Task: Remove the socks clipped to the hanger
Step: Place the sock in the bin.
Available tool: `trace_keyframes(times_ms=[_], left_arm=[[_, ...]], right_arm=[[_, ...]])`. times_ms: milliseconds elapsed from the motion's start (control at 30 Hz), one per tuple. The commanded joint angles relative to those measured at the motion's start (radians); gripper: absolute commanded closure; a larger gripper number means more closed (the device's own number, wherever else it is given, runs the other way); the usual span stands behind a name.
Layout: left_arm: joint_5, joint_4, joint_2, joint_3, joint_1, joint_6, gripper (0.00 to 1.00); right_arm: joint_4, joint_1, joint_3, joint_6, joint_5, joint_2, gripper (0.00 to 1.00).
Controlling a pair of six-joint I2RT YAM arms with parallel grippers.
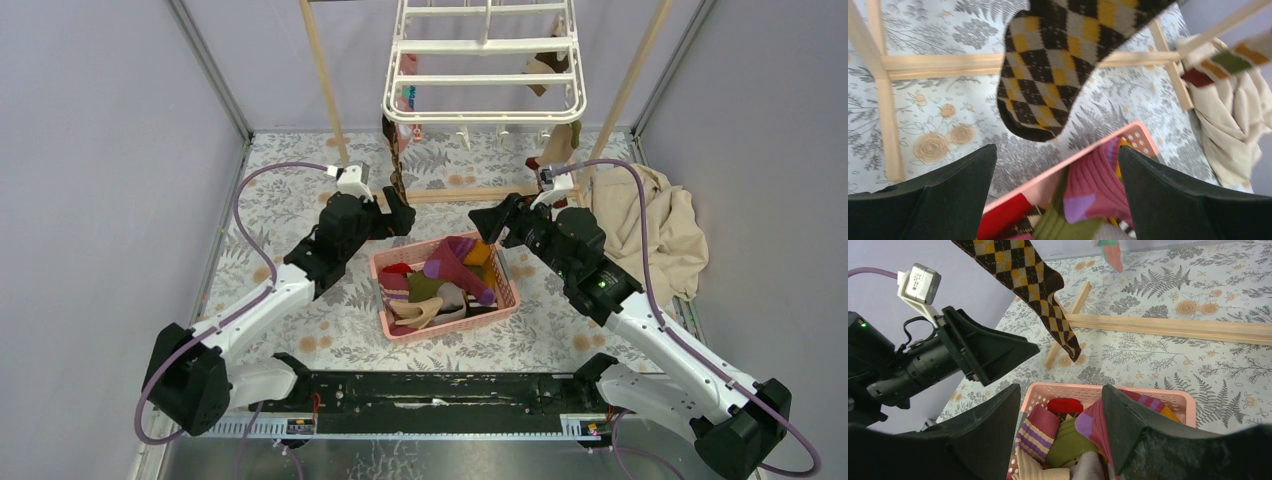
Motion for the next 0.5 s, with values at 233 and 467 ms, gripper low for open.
trace_keyframes(times_ms=[233, 467], left_arm=[[-0.32, 0.465, 0.222, -0.024, -0.052, 0.054, 0.01], [-0.458, 0.527, 0.39, 0.098, -0.078, 0.116, 0.02]], right_arm=[[0.003, -0.009, 0.003, -0.002, -0.038, -0.039, 0.32], [-0.044, -0.009, -0.007, -0.004, -0.032, -0.094, 0.32]])
